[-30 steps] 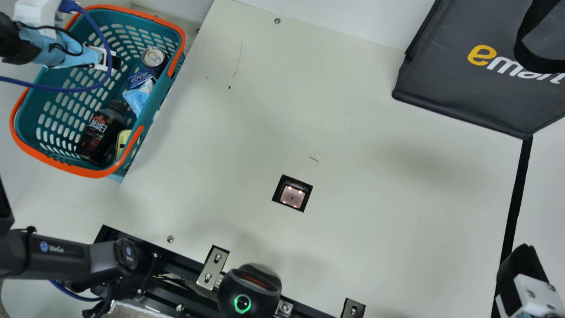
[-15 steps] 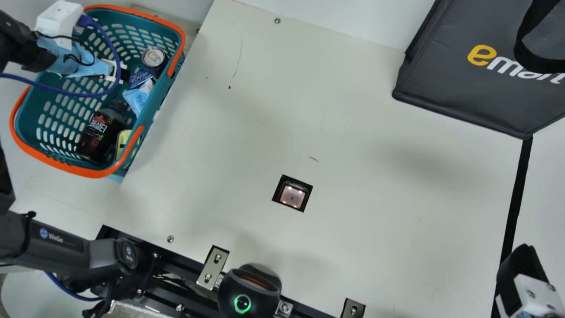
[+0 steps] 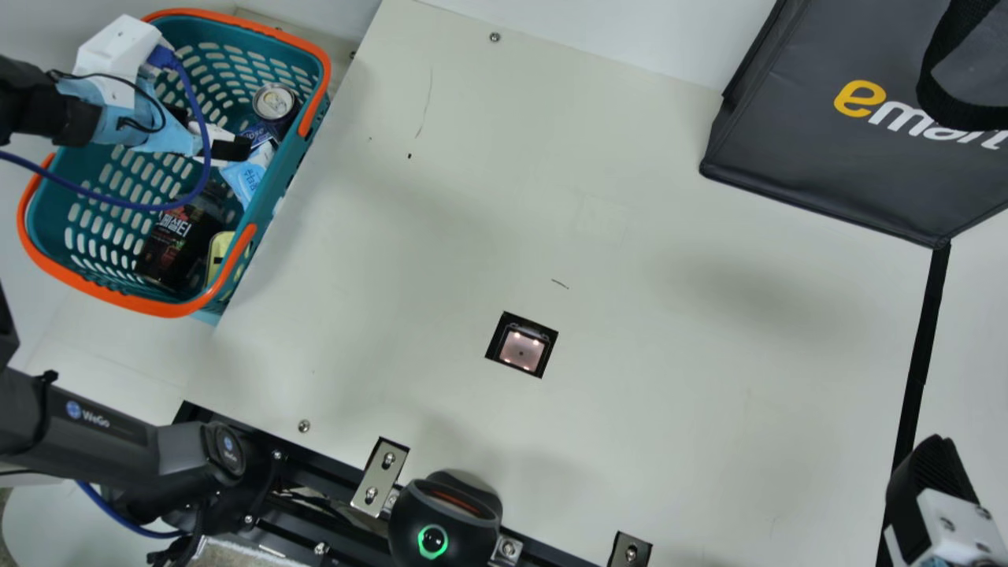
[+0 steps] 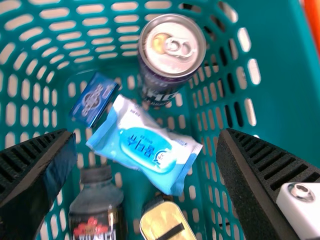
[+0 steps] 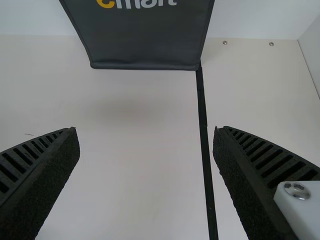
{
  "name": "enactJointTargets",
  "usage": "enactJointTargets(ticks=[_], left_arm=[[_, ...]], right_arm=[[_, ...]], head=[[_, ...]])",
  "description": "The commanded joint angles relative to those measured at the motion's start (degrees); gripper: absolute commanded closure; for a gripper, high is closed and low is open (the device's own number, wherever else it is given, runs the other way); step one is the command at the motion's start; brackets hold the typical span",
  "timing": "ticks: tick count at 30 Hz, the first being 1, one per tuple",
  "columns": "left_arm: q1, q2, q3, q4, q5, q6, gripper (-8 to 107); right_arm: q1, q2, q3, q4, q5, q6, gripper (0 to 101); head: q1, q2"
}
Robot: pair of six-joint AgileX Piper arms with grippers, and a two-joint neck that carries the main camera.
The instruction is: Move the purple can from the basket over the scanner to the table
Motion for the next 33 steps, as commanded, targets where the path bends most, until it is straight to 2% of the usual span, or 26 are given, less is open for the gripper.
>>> enactJointTargets(ticks=[1,6,13,32,33], left_arm=[[0.6,0.4,0.3,-3.5,0.7,9.2,9],[1.6,2.1,1.2,-7.5,1.5,17.5,9],[1.6,5.2,0.8,-11.8,1.6,24.0,9],[-0.8,12.1,-4.7,-15.8,4.1,28.4,9],[-0.9,12.4,-4.9,-15.9,4.2,28.6,16]], right_arm=[[0.0,0.0,0.0,0.0,0.0,0.0,6],[0.0,0.0,0.0,0.0,-0.1,0.0,6],[0.0,0.0,0.0,0.0,-0.1,0.0,6],[0.0,0.0,0.0,0.0,-0.1,0.0,6],[0.0,0.0,0.0,0.0,-0.1,0.0,6]], head=[[-1.7,0.1],[-1.7,0.1],[-1.7,0.1],[-1.7,0.1],[-1.7,0.1]])
